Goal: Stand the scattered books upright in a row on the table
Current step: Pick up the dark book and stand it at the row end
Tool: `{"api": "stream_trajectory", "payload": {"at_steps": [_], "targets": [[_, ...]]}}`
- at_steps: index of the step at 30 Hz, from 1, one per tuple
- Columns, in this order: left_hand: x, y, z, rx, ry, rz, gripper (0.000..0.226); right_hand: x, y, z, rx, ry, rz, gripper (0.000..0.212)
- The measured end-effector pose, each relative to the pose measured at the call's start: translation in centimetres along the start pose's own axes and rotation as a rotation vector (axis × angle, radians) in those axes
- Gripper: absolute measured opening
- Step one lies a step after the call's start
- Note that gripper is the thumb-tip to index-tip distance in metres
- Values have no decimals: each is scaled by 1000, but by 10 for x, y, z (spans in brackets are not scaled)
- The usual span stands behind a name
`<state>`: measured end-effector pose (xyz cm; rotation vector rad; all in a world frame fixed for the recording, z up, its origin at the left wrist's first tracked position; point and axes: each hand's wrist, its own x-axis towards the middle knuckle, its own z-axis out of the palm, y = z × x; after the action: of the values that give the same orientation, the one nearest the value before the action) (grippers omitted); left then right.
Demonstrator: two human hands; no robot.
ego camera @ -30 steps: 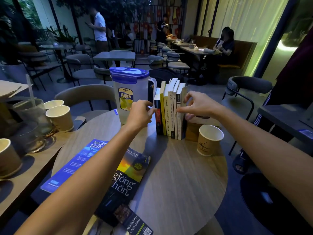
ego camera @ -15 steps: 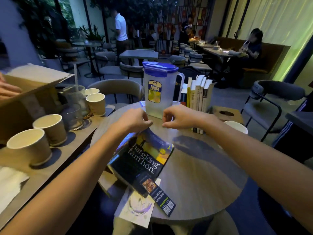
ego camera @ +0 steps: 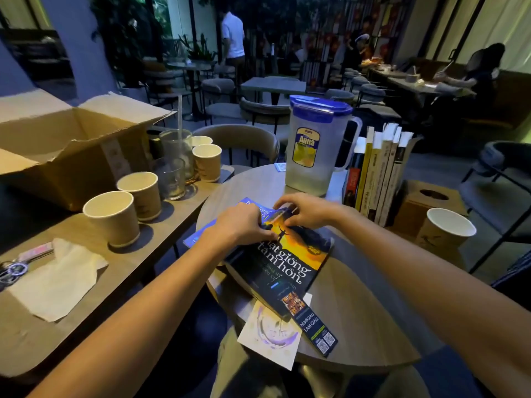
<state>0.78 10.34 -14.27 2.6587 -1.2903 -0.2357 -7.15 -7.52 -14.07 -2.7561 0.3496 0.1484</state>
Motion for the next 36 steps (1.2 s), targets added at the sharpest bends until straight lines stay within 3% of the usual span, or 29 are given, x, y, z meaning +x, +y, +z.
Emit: {"api": "stream_trajectory", "payload": {"at_steps": [9,14,18,21,25,29,36], "targets": [[5,4,-16,-170,103,85,42,-13,-1,-32,194,140,-65,25],[7,13,-49,-241,242,219,30,-28,-4,-71,258,256,-105,22],[9,19,-68,-366,354,278,27,-37,-4,-96,304,445,-152,27],[10,23,-70,-533,349,278,24,-43,2,-108,303,482,-115,36],[9,31,-67,-885,316,236,22,-54,9,-115,258,439,-71,30],[12,45,-62,-1134,284,209,22,-67,7,-124,269,518,-85,29],[20,62,-28,-1210,116,355,24,-86,16,-123,123,543,-114,20]]}}
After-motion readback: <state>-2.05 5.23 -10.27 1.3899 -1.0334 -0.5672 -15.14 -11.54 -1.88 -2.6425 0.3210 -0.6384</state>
